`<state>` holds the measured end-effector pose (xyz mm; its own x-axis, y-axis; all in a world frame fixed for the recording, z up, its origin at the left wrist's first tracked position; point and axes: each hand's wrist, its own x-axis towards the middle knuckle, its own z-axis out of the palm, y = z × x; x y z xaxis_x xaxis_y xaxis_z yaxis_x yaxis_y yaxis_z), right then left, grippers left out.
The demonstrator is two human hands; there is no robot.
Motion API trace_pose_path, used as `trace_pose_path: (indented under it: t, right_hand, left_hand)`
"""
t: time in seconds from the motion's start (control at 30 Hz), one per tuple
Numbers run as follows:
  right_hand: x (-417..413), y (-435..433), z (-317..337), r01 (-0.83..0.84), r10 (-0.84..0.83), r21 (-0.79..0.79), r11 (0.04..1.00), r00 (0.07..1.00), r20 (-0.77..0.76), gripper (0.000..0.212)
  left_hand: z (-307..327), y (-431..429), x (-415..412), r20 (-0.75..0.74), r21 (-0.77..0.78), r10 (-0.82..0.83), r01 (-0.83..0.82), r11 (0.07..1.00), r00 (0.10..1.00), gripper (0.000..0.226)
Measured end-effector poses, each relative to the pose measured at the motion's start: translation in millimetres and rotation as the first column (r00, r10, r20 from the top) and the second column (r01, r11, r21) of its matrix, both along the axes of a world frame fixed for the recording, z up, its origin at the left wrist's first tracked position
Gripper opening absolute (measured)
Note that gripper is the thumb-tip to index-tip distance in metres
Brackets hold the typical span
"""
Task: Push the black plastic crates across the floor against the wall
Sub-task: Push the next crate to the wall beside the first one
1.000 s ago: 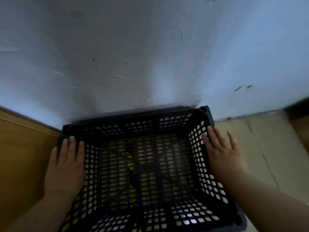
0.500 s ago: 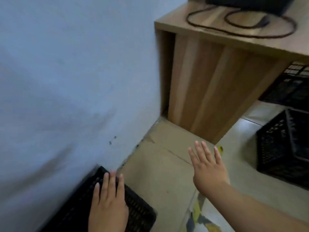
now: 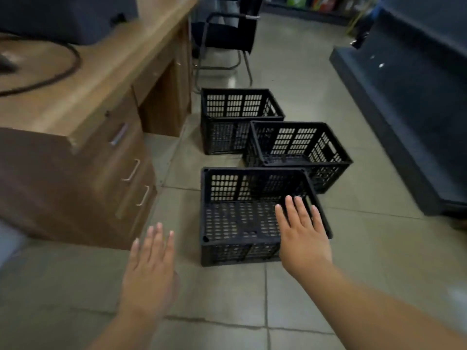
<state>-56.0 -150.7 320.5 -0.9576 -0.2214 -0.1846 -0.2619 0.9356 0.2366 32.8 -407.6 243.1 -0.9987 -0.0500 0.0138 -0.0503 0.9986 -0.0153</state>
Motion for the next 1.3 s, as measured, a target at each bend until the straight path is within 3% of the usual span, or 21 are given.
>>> trace_pose_path:
  t: [0.13,0.2,0.27,0.57,0.77,1.03,1.3]
  right_hand:
    - [-49.0,83.5,-6.1,0.077,-0.077,0.016,0.997,0.997,-0.009,0.071]
    - [-69.7,107.1,-14.0,0.097,-0.097,0.020,0.995,0.995,0.001,0.072]
    - [-91.6,124.1,-24.0,0.108,-0.108,0.020,0.994,0.994,0.009,0.074]
    - [-218.2,160.3,-94.1,0.144,-0.148,0.040,0.989,0.980,0.133,0.069]
    - [-297.9,177.8,-180.2,0.121,-0.145,0.111,0.986,0.959,0.245,0.068]
    - [-343.7,189.2,-284.9,0.006,-0.107,0.267,0.964,0.925,0.365,0.064]
    - [-350.9,194.5,-309.7,0.007,-0.181,0.375,0.927,0.885,0.429,0.065]
  left_hand:
    - [1.2,68.7,-68.2,0.096,-0.097,-0.015,0.025,0.995,0.995,0.084]
    - [-5.0,88.5,-94.6,0.043,-0.144,-0.031,0.037,0.989,0.999,0.077]
    - [-14.4,102.1,-120.9,0.124,-0.167,-0.005,0.026,0.986,0.992,0.067]
    - [-72.9,108.7,-245.7,0.405,-0.271,0.107,0.007,0.962,0.908,0.073]
    - [-148.0,95.3,-316.1,0.495,-0.378,0.155,0.051,0.924,0.855,0.070]
    - [-234.9,72.5,-350.5,0.558,-0.469,0.167,0.142,0.872,0.813,0.069]
    - [-246.7,57.0,-348.8,0.578,-0.451,0.126,0.187,0.873,0.806,0.064]
